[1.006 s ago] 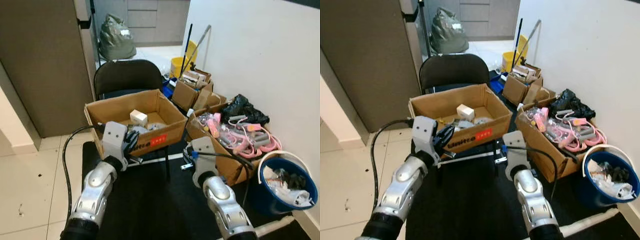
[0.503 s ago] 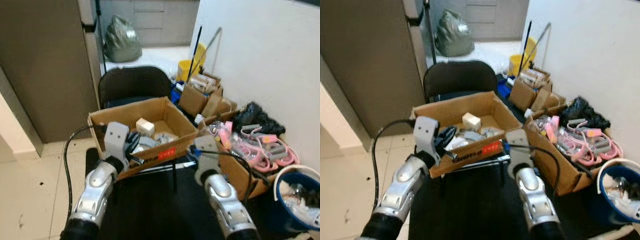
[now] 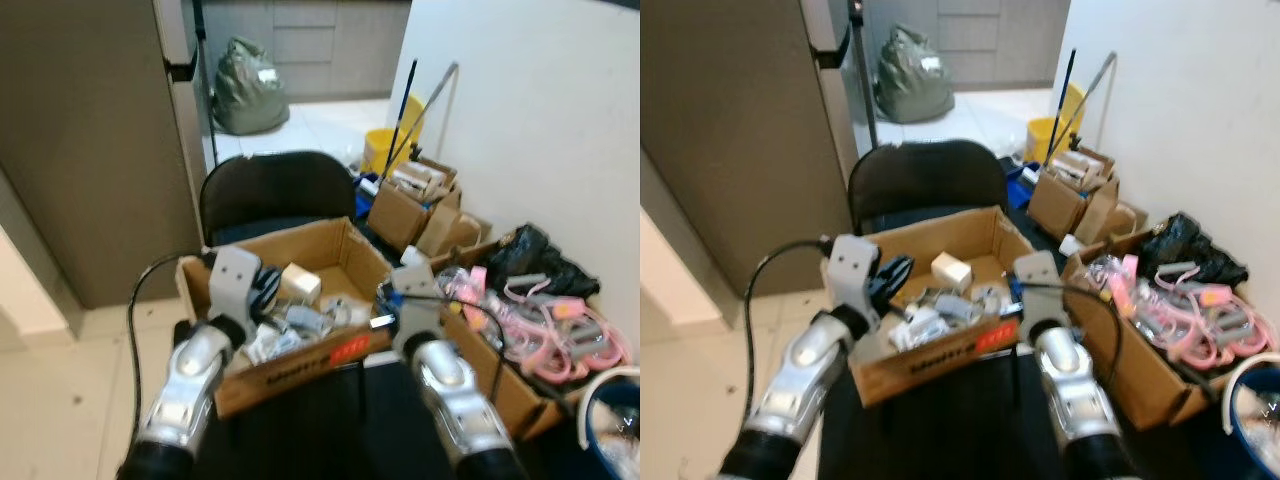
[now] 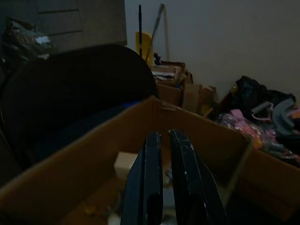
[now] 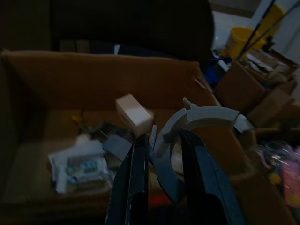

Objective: Picking trash to rubbish bin

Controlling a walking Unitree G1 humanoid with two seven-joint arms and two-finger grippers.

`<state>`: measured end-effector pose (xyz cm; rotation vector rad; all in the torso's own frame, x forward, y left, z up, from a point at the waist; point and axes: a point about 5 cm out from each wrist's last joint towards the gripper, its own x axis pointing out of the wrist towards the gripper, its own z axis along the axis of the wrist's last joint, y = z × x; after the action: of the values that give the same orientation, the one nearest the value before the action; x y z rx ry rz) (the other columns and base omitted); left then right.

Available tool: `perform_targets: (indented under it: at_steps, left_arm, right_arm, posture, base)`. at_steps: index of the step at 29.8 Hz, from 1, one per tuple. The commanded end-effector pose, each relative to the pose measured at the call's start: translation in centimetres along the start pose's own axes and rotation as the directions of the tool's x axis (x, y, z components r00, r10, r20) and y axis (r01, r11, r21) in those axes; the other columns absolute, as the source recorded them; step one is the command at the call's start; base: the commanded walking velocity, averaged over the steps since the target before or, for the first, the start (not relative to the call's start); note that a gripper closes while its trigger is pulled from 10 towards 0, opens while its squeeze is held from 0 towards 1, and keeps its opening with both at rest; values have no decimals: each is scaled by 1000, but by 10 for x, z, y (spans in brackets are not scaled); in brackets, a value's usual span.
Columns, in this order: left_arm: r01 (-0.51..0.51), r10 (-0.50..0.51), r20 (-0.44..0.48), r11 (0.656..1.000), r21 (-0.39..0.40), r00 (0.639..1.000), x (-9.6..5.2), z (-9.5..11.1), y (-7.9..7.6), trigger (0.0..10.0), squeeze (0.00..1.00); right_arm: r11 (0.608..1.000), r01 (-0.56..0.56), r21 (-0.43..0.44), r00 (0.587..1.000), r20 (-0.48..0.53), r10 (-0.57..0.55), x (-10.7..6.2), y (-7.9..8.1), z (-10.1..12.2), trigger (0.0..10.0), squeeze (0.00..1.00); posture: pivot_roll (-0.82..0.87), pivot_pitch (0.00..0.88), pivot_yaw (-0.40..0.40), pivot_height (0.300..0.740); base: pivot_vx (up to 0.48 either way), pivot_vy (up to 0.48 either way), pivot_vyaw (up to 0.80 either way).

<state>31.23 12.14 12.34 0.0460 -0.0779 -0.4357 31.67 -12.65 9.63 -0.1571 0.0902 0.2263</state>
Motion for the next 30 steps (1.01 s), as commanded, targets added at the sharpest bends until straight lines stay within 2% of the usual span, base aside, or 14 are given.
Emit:
perform_targets:
  at_steps: [1,6,12,17,21,24,25,26,28,30]
  left_arm:
    - [10,-10,-17,1000,-5,1000,-1,-3,-3,10000,0]
    - [9,-9,-20,1000,-6,1000,-2,-3,-3,10000,0]
    - [6,-6,-30,1000,2,1000,-1,-4,-3,10000,0]
    - [42,-41,-49,999,28,998,-1,-6,-8,10000,0]
    - [94,-85,-167,994,50,982,-2,-18,-12,10000,0]
    - [117,-105,-200,992,50,974,-3,-23,-13,10000,0]
    - [238,-218,-289,971,35,932,-8,-34,-17,10000,0]
    - [238,-218,-289,971,35,932,-8,-34,-17,10000,0]
    - [313,-283,-361,949,27,889,-13,-41,-17,10000,0]
    - [328,-290,-390,944,32,874,-15,-43,-14,10000,0]
  right_arm:
    - [1000,13,-18,1000,-12,-13,0,-7,-4,10000,0]
    - [1000,9,-20,1000,-9,-9,0,-6,-4,10000,0]
    - [1000,9,-20,1000,-8,-9,1,-6,-4,10000,0]
    - [1000,9,-22,1000,-9,-9,2,-7,-4,10000,0]
    - [1000,-13,-27,1000,-12,13,6,-6,-4,10000,0]
    - [999,-36,-29,999,-24,35,8,-4,-5,10000,0]
    - [993,-115,-38,991,-76,112,16,6,-11,10000,0]
    - [993,-115,-38,991,-76,112,16,6,-11,10000,0]
    - [985,-167,-46,980,-116,161,24,14,-14,10000,0]
    - [984,-174,-40,978,-122,168,33,20,-9,10000,0]
  posture:
    - [-59,31,-20,740]
    - [-58,28,-19,740]
    - [-59,31,-20,740]
    - [-60,34,-22,740]
    - [-61,38,-22,740]
    - [-63,39,-22,740]
    - [-66,45,-20,740]
    - [-66,45,-20,740]
    - [-68,48,-18,740]
    - [-65,52,-15,740]
  base:
    - [371,0,0]
    - [349,0,0]
    - [0,0,0]
    - [0,0,0]
    - [0,0,0]
    - [0,0,0]
    - [0,0,0]
    - [0,0,0]
    - [0,0,0]
    - [0,0,0]
